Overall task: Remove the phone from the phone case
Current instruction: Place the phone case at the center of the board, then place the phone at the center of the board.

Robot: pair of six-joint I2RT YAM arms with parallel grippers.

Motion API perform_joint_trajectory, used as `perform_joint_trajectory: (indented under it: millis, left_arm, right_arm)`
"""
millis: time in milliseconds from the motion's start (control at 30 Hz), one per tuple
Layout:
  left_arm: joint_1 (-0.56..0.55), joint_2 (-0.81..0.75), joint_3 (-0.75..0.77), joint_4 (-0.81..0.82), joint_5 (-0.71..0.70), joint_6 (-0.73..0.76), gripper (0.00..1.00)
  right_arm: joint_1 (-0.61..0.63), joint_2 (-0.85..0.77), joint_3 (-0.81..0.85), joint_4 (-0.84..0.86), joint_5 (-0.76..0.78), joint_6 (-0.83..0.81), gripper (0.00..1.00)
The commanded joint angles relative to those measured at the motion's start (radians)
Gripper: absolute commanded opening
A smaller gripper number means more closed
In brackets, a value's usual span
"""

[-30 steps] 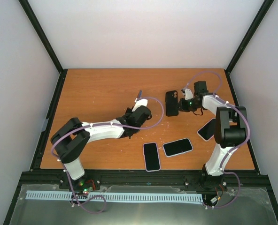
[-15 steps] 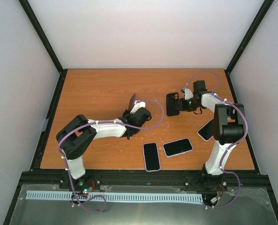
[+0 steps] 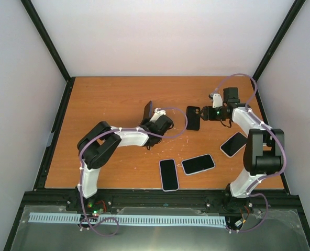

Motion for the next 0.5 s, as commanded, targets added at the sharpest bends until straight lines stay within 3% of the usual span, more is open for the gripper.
perform_joint_trajectory:
  millis: [0,333,467]
  left_arm:
    - [0.008,0.073,0.095,-0.023,-0.01,0.062,0.0]
    - [0.006,0.186,0.2,-0.094,0.025,0.062,0.01]
    - [0.005,0.209,0.212,-0.102,0.048,0.04,0.08]
  right_arm:
    - [-0.026,-0.05,-0.021,0.028,-0.033,0.006,0.56]
    - [-0.045,-0.075,-0.035,0.034,-0.063,0.005,0.56]
    - [-0.048,-0.068,-0.037,0.036,-0.07,0.007,0.56]
